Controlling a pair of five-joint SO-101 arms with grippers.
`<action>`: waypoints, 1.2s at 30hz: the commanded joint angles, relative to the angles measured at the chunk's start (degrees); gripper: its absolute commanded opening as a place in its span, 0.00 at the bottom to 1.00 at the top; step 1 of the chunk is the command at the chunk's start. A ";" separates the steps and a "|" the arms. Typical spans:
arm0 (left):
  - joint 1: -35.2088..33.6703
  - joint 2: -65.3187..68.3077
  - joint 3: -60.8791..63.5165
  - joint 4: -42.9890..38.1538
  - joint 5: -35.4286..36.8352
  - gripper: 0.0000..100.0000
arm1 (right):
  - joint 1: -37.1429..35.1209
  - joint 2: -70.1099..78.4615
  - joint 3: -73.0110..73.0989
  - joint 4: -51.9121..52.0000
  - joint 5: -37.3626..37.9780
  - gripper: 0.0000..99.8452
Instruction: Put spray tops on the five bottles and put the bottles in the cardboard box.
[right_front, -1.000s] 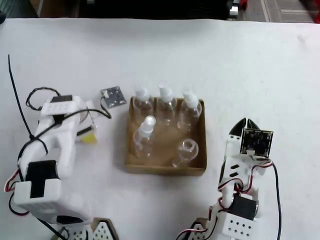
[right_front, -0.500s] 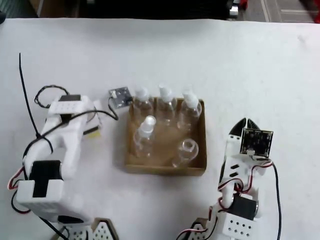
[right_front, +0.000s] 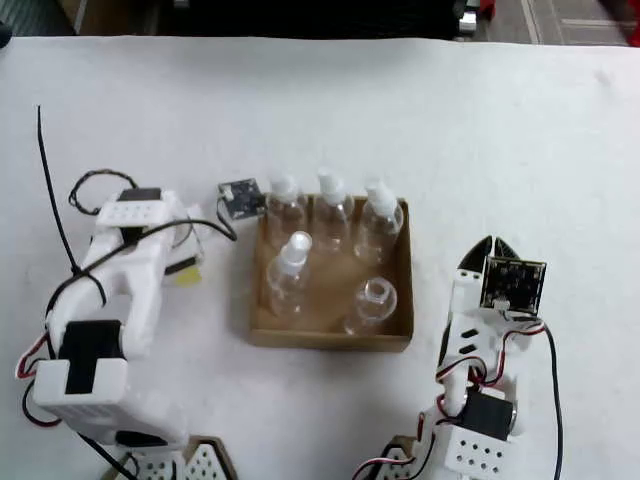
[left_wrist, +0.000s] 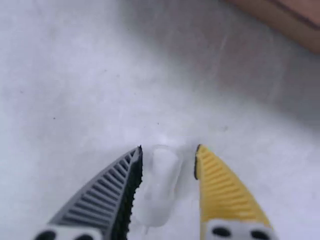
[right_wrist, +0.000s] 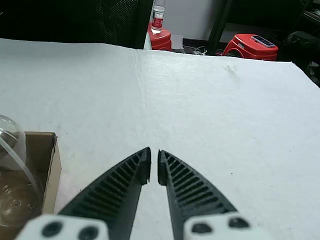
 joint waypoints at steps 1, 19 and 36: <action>-2.95 -0.48 -6.24 3.08 0.53 0.26 | -0.48 -0.13 0.44 0.13 0.70 0.02; -3.21 1.98 -5.01 -1.41 -9.23 0.24 | -0.48 -0.13 0.44 0.13 0.70 0.02; -2.59 8.48 -10.37 3.43 -11.78 0.06 | -0.48 -0.13 0.44 0.13 0.70 0.02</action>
